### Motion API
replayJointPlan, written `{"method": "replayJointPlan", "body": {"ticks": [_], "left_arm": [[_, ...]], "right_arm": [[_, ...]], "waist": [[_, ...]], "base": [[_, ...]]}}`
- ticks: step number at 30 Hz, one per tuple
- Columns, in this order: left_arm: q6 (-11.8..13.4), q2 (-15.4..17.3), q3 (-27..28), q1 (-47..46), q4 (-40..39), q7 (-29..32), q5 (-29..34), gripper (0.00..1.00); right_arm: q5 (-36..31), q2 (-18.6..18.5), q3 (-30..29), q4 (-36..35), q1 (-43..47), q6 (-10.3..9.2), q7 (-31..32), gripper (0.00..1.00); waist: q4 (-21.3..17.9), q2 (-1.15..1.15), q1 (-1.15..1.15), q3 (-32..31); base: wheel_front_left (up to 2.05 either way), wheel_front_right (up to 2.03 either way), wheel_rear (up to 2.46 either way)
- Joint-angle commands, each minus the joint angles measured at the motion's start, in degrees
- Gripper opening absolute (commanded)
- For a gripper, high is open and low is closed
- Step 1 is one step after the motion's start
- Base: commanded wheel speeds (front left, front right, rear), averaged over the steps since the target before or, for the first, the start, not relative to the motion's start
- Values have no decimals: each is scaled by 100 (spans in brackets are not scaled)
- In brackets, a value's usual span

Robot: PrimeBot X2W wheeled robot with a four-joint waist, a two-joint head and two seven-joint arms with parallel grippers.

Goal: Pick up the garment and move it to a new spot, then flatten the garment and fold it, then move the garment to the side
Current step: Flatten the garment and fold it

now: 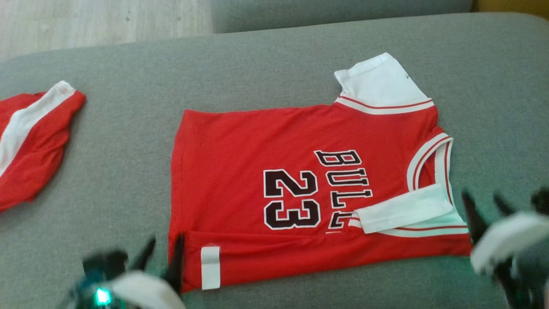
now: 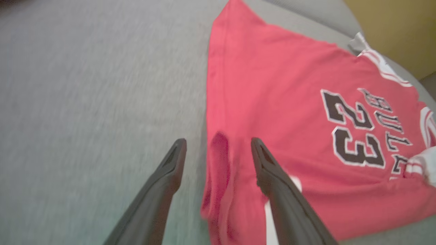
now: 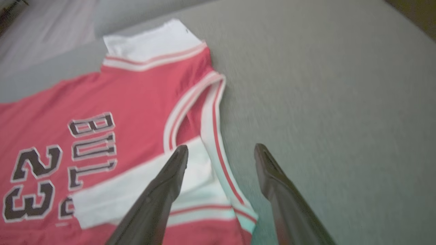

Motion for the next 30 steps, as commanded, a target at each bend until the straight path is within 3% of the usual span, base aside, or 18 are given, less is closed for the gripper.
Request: {"method": "replayJointPlan", "body": {"ticks": [1,6,10,15,21,30], "left_arm": [[-45,155,280,-508,-234,17,-8,100],[-466,439,297,-1705,-50,748,-262,100],[-1201,830,191,-2871,523,1419,-506,100],[-1510,1229,-67,-3993,1313,2153,-606,100],[-1554,1354,-286,-4478,1805,2298,-462,100],[-1149,1457,-484,-4871,2362,2149,194,100]], "right_arm": [[-23,-70,130,-321,-467,39,44,100],[-104,-121,699,-316,-1724,39,483,100],[166,-313,1331,363,-2968,39,686,100],[326,-494,2136,1362,-4232,39,465,100],[514,-436,2401,1979,-4684,39,37,100],[596,-508,2527,2488,-4903,39,-283,100]], "waist": [[-24,0,1,29],[-200,0,1,271],[-413,0,1,534],[-660,0,1,908],[-786,0,1,1126],[-806,0,1,1327]], "base": [[0,0,0],[0,0,0],[0,0,0],[0,0,0],[0,0,0],[0,0,0]]}}
